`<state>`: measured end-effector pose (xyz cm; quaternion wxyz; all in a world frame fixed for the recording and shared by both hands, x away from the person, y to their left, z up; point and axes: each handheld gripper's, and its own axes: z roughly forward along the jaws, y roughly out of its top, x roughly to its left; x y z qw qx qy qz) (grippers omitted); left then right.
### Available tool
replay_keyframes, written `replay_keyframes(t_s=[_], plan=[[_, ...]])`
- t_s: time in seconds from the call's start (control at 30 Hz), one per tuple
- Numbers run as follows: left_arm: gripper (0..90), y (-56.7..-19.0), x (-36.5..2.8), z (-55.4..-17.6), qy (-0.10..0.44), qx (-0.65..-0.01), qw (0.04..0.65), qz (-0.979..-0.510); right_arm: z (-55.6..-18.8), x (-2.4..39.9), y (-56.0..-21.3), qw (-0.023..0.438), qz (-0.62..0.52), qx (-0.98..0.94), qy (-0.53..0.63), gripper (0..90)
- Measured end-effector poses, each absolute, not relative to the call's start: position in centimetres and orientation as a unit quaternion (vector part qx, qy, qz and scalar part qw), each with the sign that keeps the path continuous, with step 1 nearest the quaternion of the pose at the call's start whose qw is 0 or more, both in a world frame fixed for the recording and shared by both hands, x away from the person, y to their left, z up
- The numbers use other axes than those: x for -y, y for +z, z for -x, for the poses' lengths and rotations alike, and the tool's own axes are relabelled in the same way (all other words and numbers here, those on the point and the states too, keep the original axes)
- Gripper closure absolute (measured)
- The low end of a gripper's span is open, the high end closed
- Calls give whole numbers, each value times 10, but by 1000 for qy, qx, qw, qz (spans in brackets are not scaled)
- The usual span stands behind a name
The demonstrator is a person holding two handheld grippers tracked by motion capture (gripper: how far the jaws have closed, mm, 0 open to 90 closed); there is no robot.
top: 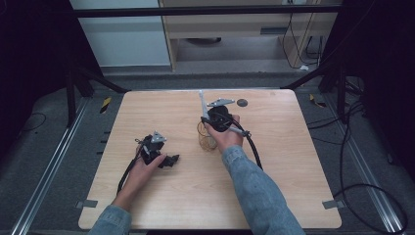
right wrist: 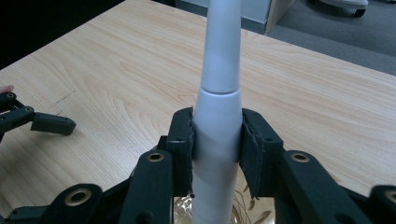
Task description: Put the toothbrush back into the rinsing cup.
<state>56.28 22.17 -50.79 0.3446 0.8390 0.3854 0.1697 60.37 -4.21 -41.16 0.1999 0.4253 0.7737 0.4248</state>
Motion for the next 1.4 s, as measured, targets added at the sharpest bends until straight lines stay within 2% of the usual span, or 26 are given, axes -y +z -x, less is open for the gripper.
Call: replay_keyframes(t_s=[1.4], plan=[[0, -508, -222, -563, 170, -386, 345, -839, -611, 36, -411, 200, -421, -783, 413, 660]])
